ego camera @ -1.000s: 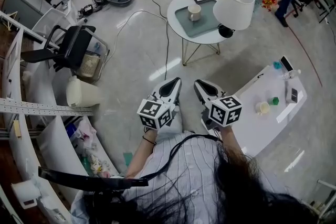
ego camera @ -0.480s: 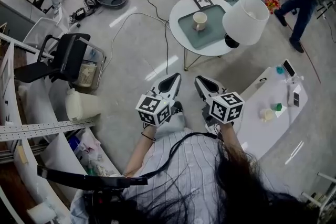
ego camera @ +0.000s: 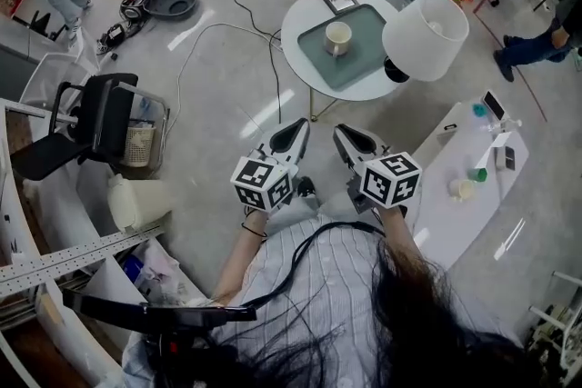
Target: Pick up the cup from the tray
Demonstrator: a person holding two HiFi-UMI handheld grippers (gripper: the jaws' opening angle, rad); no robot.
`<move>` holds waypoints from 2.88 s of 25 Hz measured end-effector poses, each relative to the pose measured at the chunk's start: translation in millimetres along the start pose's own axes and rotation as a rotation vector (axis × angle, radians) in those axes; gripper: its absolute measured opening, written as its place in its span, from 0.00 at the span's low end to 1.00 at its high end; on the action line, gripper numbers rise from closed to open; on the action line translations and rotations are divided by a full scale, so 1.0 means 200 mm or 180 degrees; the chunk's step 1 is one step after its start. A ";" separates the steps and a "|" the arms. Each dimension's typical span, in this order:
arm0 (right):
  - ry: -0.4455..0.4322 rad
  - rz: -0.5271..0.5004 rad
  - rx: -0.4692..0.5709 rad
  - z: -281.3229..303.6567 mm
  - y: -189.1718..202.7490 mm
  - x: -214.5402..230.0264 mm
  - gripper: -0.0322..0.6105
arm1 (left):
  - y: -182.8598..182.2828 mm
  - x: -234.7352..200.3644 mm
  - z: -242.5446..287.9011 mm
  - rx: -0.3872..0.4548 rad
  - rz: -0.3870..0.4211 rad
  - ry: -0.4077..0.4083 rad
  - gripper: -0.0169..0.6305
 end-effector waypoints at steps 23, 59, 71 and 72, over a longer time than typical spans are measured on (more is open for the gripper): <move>0.0144 0.0041 -0.0075 0.25 -0.16 0.34 0.13 | -0.04 -0.19 0.39 -0.0200 -0.0101 0.0050 0.05; 0.1055 0.0039 -0.0361 1.07 -0.16 1.08 0.45 | -0.08 -0.65 1.01 -0.0556 -0.0040 0.0092 0.05; 0.1347 -0.0014 -0.0461 1.24 -0.12 1.28 0.60 | -0.09 -0.75 1.08 -0.0589 -0.0052 0.0103 0.05; 0.1363 -0.0041 -0.0481 1.25 -0.12 1.29 0.62 | -0.09 -0.76 1.07 -0.0590 -0.0059 0.0096 0.05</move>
Point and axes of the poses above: the fingertips, and each gripper's own axes: z forward along the fingers, x to its right, y out of its underside, the point moved 4 cm from there along -z, backward along the fingers, and after that the axes turned 1 degree about -z, right-handed, at the moved point
